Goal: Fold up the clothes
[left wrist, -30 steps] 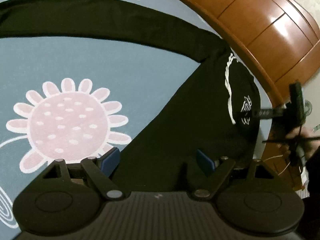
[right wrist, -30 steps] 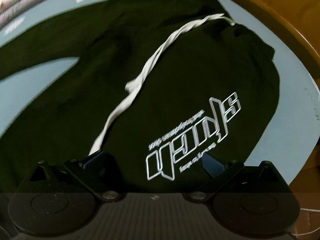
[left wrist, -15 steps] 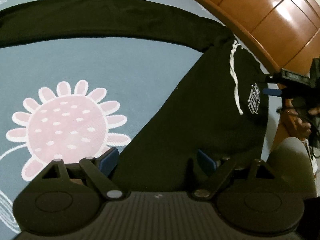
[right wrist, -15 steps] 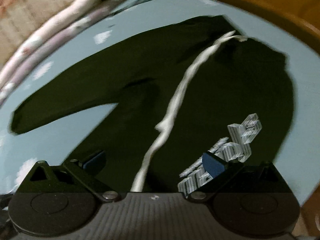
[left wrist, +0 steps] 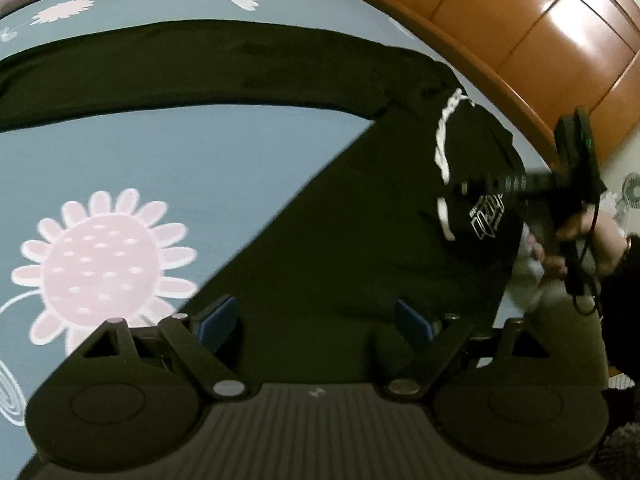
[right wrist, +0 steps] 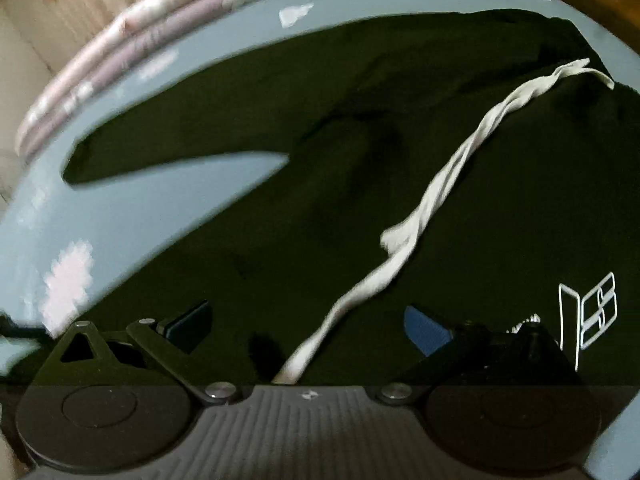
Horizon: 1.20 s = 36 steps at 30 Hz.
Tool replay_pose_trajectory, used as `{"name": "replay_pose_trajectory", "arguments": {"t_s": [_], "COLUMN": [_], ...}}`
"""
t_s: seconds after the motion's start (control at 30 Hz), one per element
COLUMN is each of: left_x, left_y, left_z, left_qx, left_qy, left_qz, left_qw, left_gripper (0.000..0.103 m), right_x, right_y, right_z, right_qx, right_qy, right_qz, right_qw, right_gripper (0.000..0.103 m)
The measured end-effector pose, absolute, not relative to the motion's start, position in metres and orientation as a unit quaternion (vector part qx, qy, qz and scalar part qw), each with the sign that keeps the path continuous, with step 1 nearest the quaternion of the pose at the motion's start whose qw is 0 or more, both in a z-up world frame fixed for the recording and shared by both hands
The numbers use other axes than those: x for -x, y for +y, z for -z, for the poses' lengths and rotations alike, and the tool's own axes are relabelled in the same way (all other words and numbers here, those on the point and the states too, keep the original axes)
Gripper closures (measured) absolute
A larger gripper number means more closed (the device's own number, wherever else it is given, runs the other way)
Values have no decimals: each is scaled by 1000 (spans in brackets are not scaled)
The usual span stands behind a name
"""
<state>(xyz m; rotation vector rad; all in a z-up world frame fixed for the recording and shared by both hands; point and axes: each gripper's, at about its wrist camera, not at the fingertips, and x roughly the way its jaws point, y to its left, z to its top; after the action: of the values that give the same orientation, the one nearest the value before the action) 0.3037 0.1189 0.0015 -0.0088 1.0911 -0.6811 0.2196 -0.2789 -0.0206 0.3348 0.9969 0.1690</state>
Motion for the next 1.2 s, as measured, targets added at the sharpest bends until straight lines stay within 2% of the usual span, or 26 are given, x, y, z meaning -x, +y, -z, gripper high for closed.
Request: {"name": "replay_pose_trajectory", "arguments": {"t_s": [0.23, 0.43, 0.7, 0.93, 1.2], "left_x": [-329, -380, -441, -479, -516], "left_y": [86, 50, -49, -133, -172], "left_z": [-2, -13, -23, -10, 2], "left_qx": [3, -5, 21, 21, 64], "left_qy": [503, 490, 457, 427, 461], "left_qz": [306, 290, 370, 397, 414], "left_qw": [808, 822, 809, 812, 782], "left_gripper": [18, 18, 17, 17, 17], "right_x": [-242, -264, -258, -241, -229], "right_y": [-314, -345, -392, -428, -458], "right_z": [-8, 2, 44, 42, 39], "right_qx": [-85, -13, -21, -17, -12], "right_qy": [411, 377, 411, 426, 437], "right_qz": [-38, -6, -1, 1, -23], "right_qw": [907, 926, 911, 905, 899], "right_gripper": [0, 0, 0, 0, 0]}}
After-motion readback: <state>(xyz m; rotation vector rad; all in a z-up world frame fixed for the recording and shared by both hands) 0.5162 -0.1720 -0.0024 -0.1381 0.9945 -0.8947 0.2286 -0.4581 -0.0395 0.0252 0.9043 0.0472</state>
